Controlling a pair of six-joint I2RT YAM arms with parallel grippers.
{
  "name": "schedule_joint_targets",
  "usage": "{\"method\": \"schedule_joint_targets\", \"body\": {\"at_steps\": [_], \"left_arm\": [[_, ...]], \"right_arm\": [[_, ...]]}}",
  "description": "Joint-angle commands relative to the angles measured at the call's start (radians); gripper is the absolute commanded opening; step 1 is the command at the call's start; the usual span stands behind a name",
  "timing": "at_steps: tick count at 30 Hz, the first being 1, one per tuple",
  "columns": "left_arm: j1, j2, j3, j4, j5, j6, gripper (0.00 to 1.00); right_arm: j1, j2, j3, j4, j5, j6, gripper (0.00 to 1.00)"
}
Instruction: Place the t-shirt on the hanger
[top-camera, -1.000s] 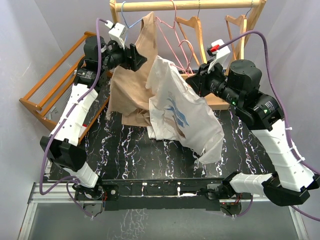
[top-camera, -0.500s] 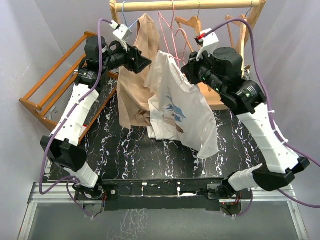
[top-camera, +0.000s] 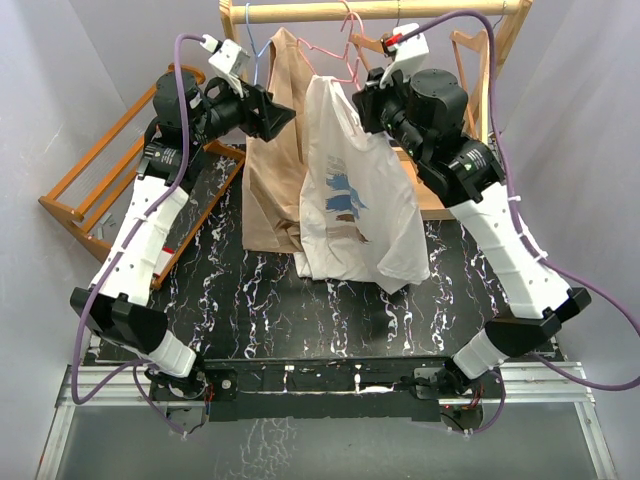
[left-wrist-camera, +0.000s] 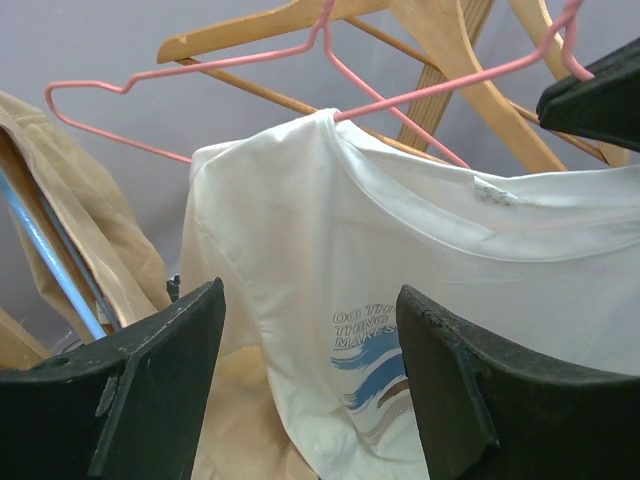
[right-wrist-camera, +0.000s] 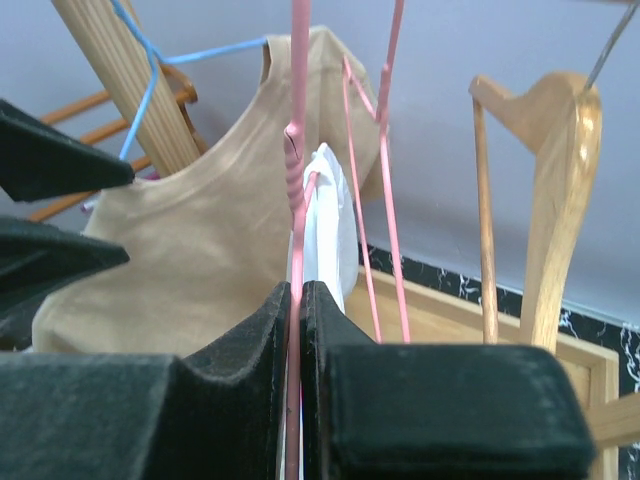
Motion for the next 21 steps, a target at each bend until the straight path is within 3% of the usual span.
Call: {"method": "schedule_joint_targets", "body": {"at_steps": [1, 21], "left_arm": [[-0.001, -0.031, 0.027, 0.001, -0.057, -0.030, 0.67], [-0.001, -0.074, -0.032, -0.024, -0.160, -0.065, 0.67]], "right_arm": [[0.002, 0.040, 0.103, 0.166, 0.035, -0.018, 0.08], [0.011, 0.192, 0.202, 0.356, 0.115, -0.134, 0.08]]}}
